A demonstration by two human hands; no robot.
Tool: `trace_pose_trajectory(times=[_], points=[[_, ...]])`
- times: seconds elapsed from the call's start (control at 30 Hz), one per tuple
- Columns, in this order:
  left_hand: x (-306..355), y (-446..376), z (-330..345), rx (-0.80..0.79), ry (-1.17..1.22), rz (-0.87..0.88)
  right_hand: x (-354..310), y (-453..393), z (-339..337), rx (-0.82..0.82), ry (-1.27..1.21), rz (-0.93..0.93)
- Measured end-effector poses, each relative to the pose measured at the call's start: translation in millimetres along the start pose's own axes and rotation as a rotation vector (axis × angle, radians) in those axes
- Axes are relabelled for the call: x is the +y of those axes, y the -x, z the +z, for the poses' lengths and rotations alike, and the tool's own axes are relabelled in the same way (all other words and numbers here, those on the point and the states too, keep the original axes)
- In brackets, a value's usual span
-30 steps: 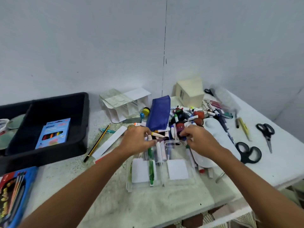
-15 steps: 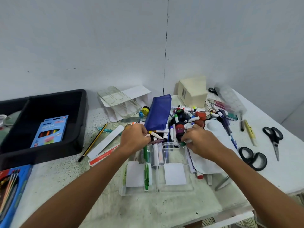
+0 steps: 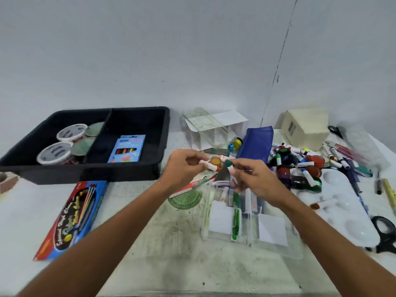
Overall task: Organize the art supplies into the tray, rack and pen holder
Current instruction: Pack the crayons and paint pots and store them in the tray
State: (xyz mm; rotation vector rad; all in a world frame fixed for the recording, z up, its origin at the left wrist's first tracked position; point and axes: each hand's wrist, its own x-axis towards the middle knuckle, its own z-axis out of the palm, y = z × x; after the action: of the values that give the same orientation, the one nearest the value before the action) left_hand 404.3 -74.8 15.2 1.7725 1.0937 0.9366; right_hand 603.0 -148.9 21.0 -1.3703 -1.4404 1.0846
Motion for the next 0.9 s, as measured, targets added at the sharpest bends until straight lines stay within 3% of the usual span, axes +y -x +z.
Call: trace_pose_trajectory(times=[0.1,0.2,0.37,0.53,0.73,0.9], points=[[-14.6,17.7,-36.4,0.004,0.075,-0.067,-1.9,-10.9,27.2,-0.018,-0.015,0.003],[-25.4,37.8,-66.8,0.034,0.155,-0.128,-4.7,-18.9,57.3,0.008,-0.161,0.055],[-39.7,68.1,-104.2,0.046,0.237,-0.191,-11.4,-24.6,101.8,-0.085,-0.380,0.166],[-50.0,89.9,-124.0,-0.048,0.104,-0.295,-17.4,-21.5,134.5,-0.212,-0.357,0.246],[-59.1,112.3,-141.0,-0.118,-0.109,-0.362,-18.2,-9.4,173.0,-0.320,-0.164,0.251],[-65.6,123.1,-150.0,-0.170,-0.174,-0.384,-14.5,-3.8,200.0,-0.295,-0.084,0.268]])
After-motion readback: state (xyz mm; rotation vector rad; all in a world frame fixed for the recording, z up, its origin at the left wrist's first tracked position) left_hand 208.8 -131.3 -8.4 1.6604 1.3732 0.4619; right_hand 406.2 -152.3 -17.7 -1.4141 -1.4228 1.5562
